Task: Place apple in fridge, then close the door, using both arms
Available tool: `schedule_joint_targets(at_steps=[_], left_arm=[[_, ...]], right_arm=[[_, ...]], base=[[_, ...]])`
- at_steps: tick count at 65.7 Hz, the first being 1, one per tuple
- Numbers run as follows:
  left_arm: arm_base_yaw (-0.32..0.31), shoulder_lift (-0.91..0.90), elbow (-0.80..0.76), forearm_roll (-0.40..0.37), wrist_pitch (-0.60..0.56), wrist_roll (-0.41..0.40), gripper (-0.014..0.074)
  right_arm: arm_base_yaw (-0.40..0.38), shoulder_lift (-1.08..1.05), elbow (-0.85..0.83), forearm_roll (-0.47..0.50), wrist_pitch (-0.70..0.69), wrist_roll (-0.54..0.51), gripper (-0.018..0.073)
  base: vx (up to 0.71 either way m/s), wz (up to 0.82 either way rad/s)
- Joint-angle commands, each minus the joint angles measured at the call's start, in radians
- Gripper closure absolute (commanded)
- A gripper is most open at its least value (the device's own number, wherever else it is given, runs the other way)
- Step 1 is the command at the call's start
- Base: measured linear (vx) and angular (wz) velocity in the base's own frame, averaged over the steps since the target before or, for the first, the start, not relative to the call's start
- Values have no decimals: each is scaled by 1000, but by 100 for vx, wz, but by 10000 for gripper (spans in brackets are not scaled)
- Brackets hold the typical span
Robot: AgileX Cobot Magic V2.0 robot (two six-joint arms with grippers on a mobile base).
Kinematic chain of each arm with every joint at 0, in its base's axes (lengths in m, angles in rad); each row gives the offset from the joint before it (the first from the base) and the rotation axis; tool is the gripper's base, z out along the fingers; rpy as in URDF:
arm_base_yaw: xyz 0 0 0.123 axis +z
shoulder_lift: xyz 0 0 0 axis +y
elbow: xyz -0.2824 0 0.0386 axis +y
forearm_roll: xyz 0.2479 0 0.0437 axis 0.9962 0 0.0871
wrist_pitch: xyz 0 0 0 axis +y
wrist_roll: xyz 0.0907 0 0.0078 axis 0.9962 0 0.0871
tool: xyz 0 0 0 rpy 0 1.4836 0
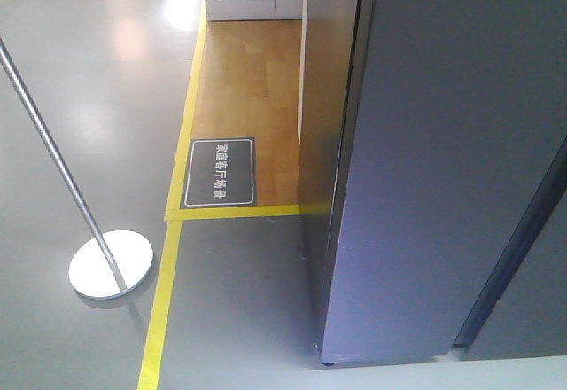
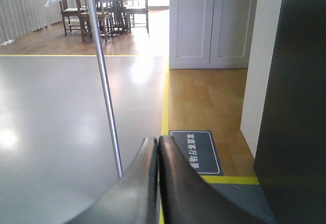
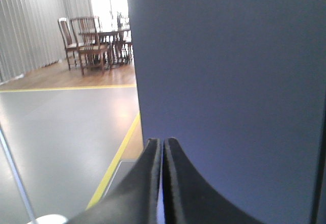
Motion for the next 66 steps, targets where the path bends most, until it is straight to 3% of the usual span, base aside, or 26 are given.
schedule_joint_targets(at_steps=[1,13,66], left_arm=[[-9,-16,-17,0,-70,1,602],[-9,-16,-17,0,-69,1,602],[-9,-16,-17,0,-68,1,602]], right_arm=[[-14,-13,0,-72,-105,18,562],[-61,-13,0,-65,-112,16,562],[-63,-13,0,-67,-147,-11,562]], base=[[0,0],[0,0],[0,0]])
